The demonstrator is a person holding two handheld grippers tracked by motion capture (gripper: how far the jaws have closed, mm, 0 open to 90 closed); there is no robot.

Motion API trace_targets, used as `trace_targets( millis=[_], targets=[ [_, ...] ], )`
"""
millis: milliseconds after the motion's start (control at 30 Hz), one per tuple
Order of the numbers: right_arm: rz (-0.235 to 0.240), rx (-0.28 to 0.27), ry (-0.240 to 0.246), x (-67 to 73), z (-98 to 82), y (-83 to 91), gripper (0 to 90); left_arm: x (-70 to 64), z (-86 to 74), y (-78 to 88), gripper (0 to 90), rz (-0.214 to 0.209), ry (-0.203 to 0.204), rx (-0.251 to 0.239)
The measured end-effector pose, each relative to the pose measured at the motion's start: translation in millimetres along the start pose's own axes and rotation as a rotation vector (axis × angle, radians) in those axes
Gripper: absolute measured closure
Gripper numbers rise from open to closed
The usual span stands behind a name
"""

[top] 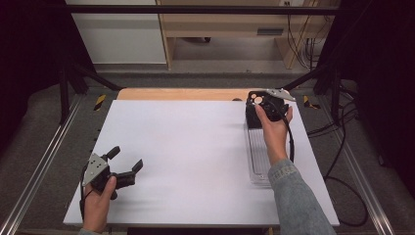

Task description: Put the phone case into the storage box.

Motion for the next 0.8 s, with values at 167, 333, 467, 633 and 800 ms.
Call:
trace_targets(
  millis=[167, 333, 467, 633, 800],
  targets=[
    [-0.001, -0.002, 0.000, 0.0, 0.4, 0.4, 6.6, 0.6, 0.3, 0.3, 1.8, 0.005, 0.006, -0.005],
    [-0.002, -0.011, 0.010, 1.6, 1.2, 1.6, 6.8, 1.8, 0.2, 0.6, 1.8, 0.007, 0.007, -0.006],
    [0.002, -0.017, 0.017, 3.1, 1.9, 1.9, 7.3, 2.5, -0.3, -0.4, 1.9, 0.011, -0.004, -0.004],
    [-0.004, -0.031, 0.014, 0.8, 7.5, 5.8, 7.7, 2.1, -0.2, -1.4, 1.9, 0.008, -0.002, -0.003],
    [0.004, -0.029, -0.010, -0.9, 9.6, 9.9, 7.2, 0.9, -0.2, -0.4, 1.8, 0.000, -0.004, -0.001]
  ],
)
Point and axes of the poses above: each handheld gripper's, and its own axes: y roughly backward along the jaws, z roughly out of its top, x roughly to its left, the point moved 3 cm from there along -y, roughly forward along the jaws, and after that the axes turned 9 degrees about -x, right-handed, at the moved point
